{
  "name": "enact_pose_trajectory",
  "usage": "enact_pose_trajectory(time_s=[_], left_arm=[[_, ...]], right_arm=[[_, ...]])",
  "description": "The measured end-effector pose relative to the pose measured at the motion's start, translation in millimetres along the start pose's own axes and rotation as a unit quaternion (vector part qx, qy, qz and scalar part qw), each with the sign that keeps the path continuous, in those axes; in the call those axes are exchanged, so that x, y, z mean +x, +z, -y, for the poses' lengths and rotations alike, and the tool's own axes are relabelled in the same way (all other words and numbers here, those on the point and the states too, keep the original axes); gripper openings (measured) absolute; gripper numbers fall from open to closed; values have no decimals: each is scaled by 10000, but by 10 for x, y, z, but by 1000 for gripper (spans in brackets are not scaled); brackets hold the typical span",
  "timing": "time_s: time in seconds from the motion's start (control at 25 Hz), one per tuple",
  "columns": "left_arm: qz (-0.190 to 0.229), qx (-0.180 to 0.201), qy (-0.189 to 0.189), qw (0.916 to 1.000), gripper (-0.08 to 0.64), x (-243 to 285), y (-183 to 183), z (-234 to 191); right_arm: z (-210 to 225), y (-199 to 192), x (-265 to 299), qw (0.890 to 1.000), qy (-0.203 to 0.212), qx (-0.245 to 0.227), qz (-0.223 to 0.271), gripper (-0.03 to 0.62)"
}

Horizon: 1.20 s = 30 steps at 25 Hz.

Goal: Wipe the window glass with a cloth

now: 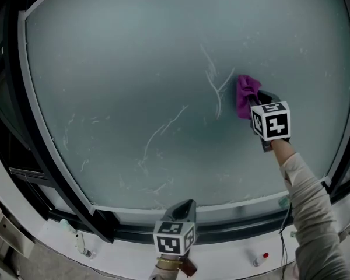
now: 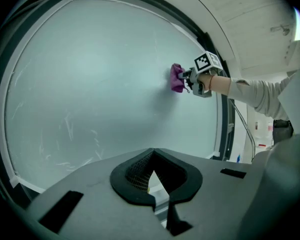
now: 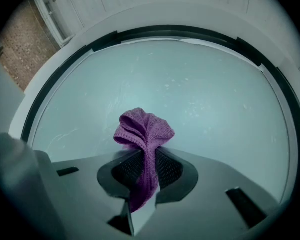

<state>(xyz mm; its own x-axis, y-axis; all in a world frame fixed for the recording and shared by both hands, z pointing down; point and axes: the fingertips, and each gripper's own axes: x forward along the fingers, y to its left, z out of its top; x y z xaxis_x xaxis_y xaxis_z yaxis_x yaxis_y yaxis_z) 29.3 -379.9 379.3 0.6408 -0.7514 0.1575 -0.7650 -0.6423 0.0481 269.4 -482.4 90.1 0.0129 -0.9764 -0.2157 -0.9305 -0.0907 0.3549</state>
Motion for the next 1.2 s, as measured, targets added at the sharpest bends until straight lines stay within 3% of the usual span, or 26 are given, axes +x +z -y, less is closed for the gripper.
enact_pose_trajectory(time_s=[0.32,0.6,0.88,1.2], left_arm=[[-2,46,-104,9999,5,93,26,55],[-7,37,-106,9999,5,116,25,51],[-14,35,-141,9999,5,89,16,86],[-23,4,-121,9999,5,47,-11,106]], right_arm=[[700,-287,-127,9977,-601,-35,-315,58],[882,-396,-150,9960,-781,-39,-442,58],[647,-269,-342,9973,-684,-34,-248,58],[-49,7,-506,9997,50,132,213,58]])
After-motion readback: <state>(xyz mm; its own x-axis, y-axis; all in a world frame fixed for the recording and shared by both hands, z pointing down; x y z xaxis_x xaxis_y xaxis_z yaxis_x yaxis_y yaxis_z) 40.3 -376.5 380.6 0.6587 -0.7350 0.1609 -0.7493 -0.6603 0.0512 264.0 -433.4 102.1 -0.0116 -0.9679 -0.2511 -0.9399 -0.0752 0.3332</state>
